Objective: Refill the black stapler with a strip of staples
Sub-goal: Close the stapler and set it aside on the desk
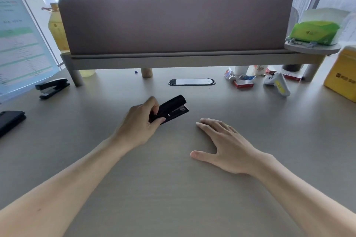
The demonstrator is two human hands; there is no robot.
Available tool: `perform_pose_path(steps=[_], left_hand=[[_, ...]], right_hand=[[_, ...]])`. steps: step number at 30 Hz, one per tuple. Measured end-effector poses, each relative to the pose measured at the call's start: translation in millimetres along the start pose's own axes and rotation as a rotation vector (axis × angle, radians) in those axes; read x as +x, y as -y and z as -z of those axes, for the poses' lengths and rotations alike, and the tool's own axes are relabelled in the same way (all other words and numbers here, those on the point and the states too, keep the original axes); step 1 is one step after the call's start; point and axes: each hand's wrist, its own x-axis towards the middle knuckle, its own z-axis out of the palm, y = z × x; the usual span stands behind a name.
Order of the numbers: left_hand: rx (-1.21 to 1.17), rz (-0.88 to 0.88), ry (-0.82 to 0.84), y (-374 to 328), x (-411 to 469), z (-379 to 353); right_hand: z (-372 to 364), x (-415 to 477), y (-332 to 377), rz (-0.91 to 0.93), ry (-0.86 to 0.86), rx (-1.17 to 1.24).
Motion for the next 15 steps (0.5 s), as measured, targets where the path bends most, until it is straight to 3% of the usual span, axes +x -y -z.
perform_pose_path(steps=[8, 15], left_hand=[[0.183, 0.099, -0.059, 22.2, 59.7, -23.0], [0.172, 0.126, -0.132, 35.9, 77.3, -41.8]], right_hand=[[1.9, 15.5, 1.0, 0.028, 0.019, -0.029], [2.1, 21.7, -0.9, 0.053, 0.021, -0.057]])
